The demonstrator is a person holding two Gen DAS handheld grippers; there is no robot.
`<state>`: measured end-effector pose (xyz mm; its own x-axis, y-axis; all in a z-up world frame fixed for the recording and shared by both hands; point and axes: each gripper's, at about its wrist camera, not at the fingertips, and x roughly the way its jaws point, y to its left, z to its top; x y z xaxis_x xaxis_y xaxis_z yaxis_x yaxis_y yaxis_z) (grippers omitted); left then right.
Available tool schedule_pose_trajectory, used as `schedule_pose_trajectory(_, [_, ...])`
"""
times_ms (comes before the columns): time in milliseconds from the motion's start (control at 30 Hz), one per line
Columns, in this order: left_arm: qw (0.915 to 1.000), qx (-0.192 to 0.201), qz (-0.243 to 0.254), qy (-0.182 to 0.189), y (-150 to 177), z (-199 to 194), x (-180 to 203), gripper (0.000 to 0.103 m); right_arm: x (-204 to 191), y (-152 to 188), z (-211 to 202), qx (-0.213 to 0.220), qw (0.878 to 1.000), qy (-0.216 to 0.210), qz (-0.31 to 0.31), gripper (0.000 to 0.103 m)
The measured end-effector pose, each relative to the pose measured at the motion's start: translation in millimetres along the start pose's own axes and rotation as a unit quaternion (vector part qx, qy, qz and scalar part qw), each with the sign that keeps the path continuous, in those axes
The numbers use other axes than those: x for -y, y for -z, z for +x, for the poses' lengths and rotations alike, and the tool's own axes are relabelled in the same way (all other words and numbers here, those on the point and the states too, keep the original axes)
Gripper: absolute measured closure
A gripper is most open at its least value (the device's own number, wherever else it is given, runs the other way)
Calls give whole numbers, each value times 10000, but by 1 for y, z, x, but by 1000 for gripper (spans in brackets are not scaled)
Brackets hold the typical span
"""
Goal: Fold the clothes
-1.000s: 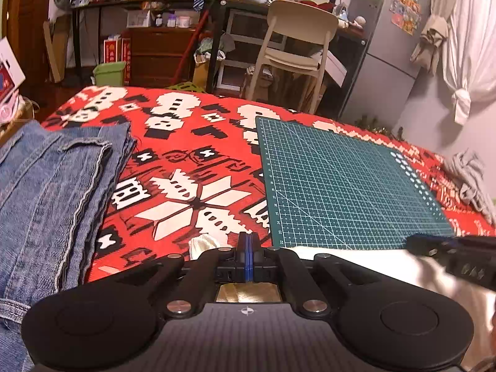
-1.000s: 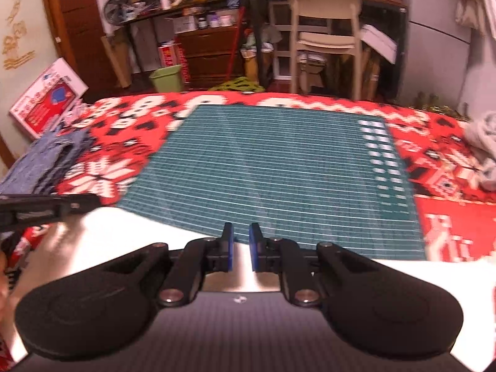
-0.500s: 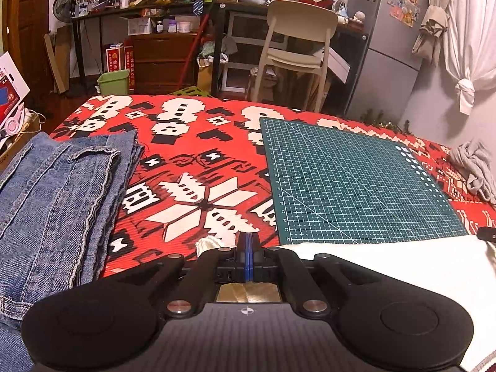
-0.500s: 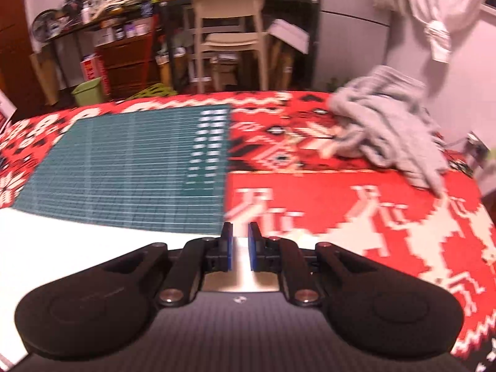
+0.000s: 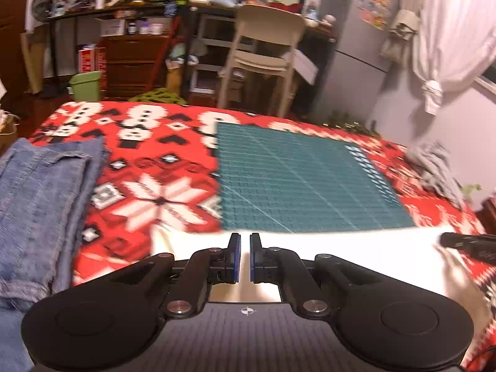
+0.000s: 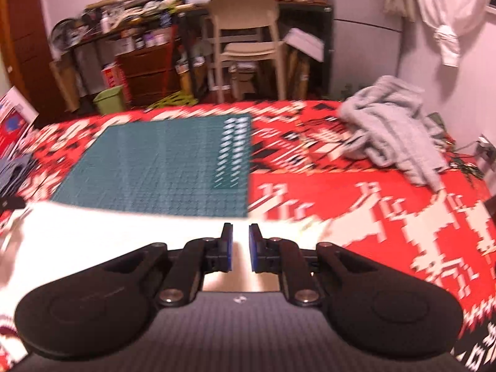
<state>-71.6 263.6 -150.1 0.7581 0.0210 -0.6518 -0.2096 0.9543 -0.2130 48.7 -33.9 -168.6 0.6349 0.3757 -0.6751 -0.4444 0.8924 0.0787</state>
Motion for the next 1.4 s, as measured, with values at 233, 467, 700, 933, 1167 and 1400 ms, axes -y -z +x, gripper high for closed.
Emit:
schedule_pose_trajectory(233, [9990, -331, 230, 184, 31, -9, 15, 97, -27, 31, -17, -162, 9988, -38, -451, 91])
schedule_pose_trajectory(467, [9987, -356, 346, 60, 46, -26, 14, 96, -25, 56, -52, -285, 9976, -24, -628, 91])
schedule_pose_trajectory(700, [9989, -248, 335, 213, 41, -31, 25, 96, -32, 53, -68, -142, 9979, -165, -607, 91])
schedule_pose_trajectory(933, [9974, -496, 330, 397, 47, -18, 39, 96, -53, 44, -46, -163, 9969, -335, -694, 96])
schedule_pose_trajectory(1167, [9964, -673, 389, 335, 61, -34, 32, 96, -42, 61, -55, -372, 9964, -308, -695, 97])
schedule_pose_trajectory(1400, [9958, -731, 486, 242, 72, -49, 30, 96, -30, 77, -78, -495, 9962, -287, -652, 97])
